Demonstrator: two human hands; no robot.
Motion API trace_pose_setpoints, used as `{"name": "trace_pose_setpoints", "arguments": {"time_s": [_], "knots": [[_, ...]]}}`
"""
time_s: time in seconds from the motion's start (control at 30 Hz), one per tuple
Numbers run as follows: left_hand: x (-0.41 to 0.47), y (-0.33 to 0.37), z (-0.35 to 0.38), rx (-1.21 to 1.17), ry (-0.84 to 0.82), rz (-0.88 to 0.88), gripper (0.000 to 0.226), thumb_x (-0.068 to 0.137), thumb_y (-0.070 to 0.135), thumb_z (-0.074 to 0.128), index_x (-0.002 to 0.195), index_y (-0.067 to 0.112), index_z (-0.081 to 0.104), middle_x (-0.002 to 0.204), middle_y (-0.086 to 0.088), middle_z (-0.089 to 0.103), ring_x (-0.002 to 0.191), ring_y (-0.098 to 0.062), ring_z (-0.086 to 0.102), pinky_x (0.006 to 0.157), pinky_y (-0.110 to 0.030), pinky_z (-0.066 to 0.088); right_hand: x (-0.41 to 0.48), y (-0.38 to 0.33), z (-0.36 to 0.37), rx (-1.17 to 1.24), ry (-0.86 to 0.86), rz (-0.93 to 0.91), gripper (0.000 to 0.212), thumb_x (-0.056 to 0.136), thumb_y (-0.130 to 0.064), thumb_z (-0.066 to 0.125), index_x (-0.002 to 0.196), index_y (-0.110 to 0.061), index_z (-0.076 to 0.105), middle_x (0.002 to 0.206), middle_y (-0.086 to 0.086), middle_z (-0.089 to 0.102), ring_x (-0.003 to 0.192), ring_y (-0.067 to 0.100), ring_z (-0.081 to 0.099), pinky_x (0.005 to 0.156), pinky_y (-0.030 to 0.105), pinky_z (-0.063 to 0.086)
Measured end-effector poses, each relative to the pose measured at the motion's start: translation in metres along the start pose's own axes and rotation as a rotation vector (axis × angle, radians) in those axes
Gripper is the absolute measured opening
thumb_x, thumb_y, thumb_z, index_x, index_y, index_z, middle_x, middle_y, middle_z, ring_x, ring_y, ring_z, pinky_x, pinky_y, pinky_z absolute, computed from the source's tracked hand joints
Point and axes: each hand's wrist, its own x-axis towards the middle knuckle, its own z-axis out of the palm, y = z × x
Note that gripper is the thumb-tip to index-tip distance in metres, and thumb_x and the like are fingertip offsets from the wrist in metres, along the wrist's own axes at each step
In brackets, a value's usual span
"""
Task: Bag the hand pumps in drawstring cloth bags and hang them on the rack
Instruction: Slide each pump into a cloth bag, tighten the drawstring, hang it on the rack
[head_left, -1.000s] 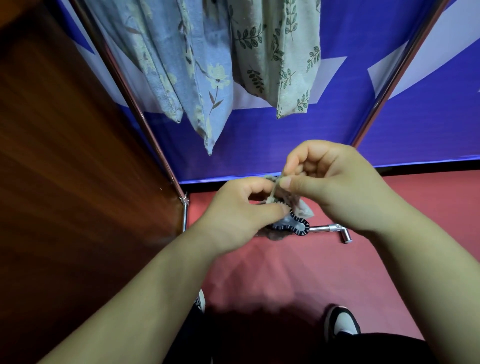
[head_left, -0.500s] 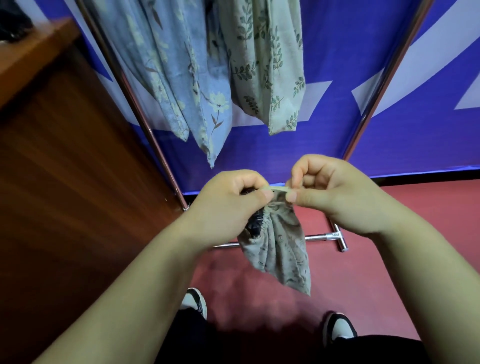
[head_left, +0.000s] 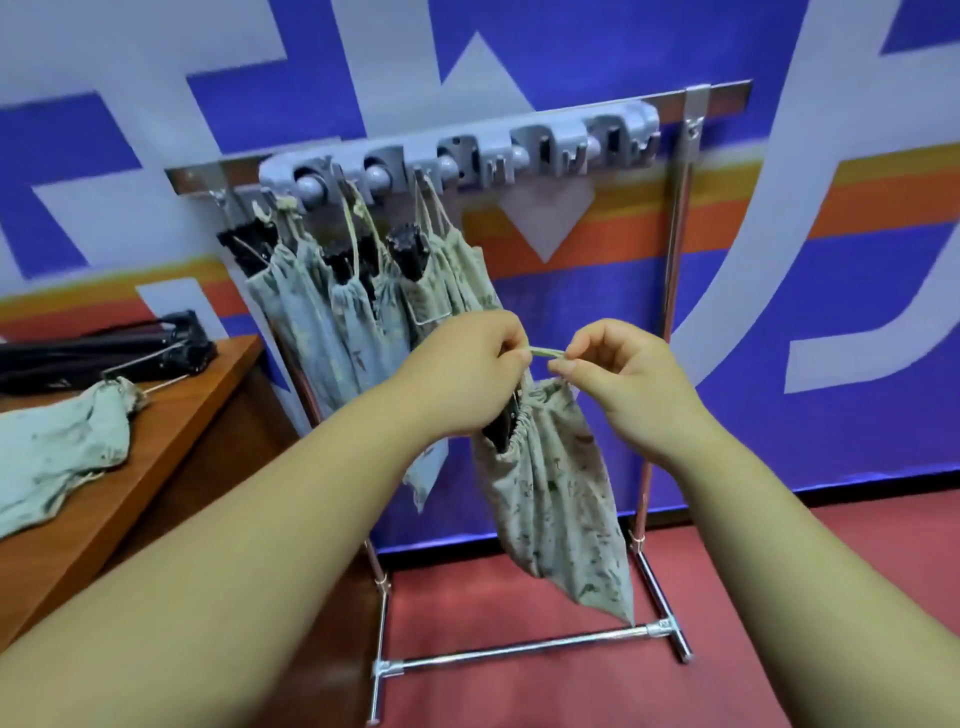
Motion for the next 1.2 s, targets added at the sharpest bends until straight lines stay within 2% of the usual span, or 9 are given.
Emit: {"name": "trace_pose_setpoints", "arguments": {"time_s": [0.1,0.3,0.43,0.57,0.7,0.8,0.97,1.07,1.2], "knots": [[0.027,0.015,-0.028,0.037,0.064,-0.024,0.019,0.103,0.024,0.053,0.088,0.018,0.062,0.076,0.007,0.058,0.068,-0.015,0.054,0.061,-0.032,0.037,0.031,-0.026,-0.005,-0.016,0.054,-0.057,0.018,0.089,0.001,0.066,0.083,-0.017,0.064,0.072,0.003,0.070,0.078,0.021,0.074,0.077,0.040,0.054],[0.087,0.024,-0.078,0.100,0.193,-0.097,0.023,0.099,0.025,0.055,0.087,0.012,0.070,0.088,-0.009,0.070,0.083,-0.029,0.064,0.072,-0.039,0.053,0.107,-0.063,0.004,-0.211,0.239,-0.217,0.019,0.084,-0.011,0.072,0.076,-0.027,0.066,0.069,-0.006,0.072,0.067,0.008,0.069,0.070,0.030,0.053],[0.123,0.021,-0.103,0.082,0.218,-0.182,0.022,0.098,0.027,0.058,0.091,0.012,0.071,0.084,-0.008,0.065,0.073,-0.026,0.057,0.058,-0.030,0.041,0.151,-0.078,0.015,-0.286,0.325,-0.239,0.012,0.083,-0.015,0.071,0.080,-0.027,0.070,0.076,-0.011,0.071,0.076,0.008,0.067,0.073,0.025,0.050],[0.156,0.014,-0.115,0.120,0.221,-0.209,0.020,0.098,0.018,0.055,0.097,0.006,0.072,0.095,-0.014,0.069,0.085,-0.031,0.060,0.060,-0.030,0.042,0.179,-0.080,0.023,-0.348,0.374,-0.239,0.014,0.084,-0.016,0.066,0.087,-0.025,0.076,0.081,-0.013,0.070,0.084,0.008,0.067,0.080,0.026,0.052],[0.169,0.005,-0.118,0.226,0.217,-0.201,0.020,0.096,0.016,0.058,0.097,0.005,0.073,0.096,-0.016,0.072,0.085,-0.032,0.063,0.065,-0.034,0.049,0.185,-0.073,0.029,-0.400,0.399,-0.194,0.012,0.085,-0.017,0.065,0.088,-0.022,0.075,0.080,-0.014,0.068,0.082,0.009,0.065,0.076,0.024,0.048],[0.171,0.002,-0.113,0.363,0.131,-0.178,0.020,0.096,0.020,0.061,0.095,0.007,0.076,0.091,-0.014,0.070,0.090,-0.034,0.066,0.073,-0.039,0.054,0.179,-0.060,0.031,-0.436,0.394,-0.160,0.010,0.086,-0.019,0.066,0.087,-0.024,0.075,0.081,-0.012,0.070,0.082,0.010,0.066,0.073,0.024,0.047],[0.149,0.005,-0.105,0.328,0.156,-0.189,0.015,0.086,0.014,0.062,0.076,0.009,0.071,0.062,-0.006,0.051,0.066,-0.028,0.048,0.051,-0.028,0.038,0.151,-0.053,0.026,-0.495,0.388,-0.093,0.015,0.088,-0.021,0.062,0.094,-0.028,0.074,0.095,-0.011,0.074,0.090,0.011,0.066,0.076,0.026,0.048],[0.114,0.006,-0.115,0.193,0.174,-0.166,0.019,0.086,0.016,0.060,0.080,0.011,0.077,0.065,-0.007,0.064,0.063,-0.025,0.052,0.055,-0.028,0.042,0.129,-0.073,0.029,-0.501,0.307,-0.101,0.011,0.088,-0.030,0.067,0.098,-0.030,0.072,0.095,-0.014,0.071,0.090,0.006,0.065,0.077,0.024,0.048],[0.038,-0.007,-0.151,0.197,0.111,-0.177,0.019,0.089,0.017,0.061,0.085,0.017,0.079,0.069,0.002,0.069,0.064,-0.022,0.063,0.056,-0.026,0.048,0.093,-0.109,0.063,-0.534,0.127,-0.138,0.013,0.084,-0.035,0.071,0.097,-0.033,0.070,0.095,-0.014,0.071,0.090,0.004,0.065,0.082,0.027,0.052]]}}
